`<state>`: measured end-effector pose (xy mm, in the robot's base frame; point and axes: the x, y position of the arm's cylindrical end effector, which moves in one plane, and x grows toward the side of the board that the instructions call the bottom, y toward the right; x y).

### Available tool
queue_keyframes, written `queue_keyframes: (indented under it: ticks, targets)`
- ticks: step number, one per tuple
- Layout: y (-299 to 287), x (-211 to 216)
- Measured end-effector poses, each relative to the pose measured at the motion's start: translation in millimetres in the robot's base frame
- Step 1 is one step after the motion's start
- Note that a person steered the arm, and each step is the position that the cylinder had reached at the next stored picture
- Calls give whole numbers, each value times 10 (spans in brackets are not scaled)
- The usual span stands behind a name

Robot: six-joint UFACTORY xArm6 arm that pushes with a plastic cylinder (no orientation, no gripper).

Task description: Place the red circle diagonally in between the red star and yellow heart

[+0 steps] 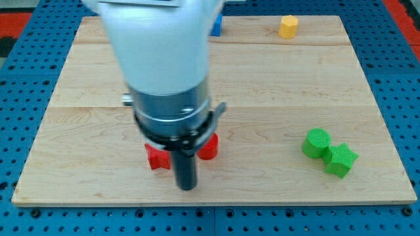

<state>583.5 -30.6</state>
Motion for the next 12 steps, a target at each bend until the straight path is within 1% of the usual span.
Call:
queue_keyframes:
  ticks: [2,3,4,5,6,7,8,9,10,11,12]
  targets:
    - [147,-637]
    - [293,-770]
    - [673,-770]
    - [671,-1020]
    - [210,-1406]
    - [-36,-1484]
    - [-187,-1333]
    - [-642,-1453]
    - [-600,-1703]
    - [-574,-1867]
    - [-577,-1515]
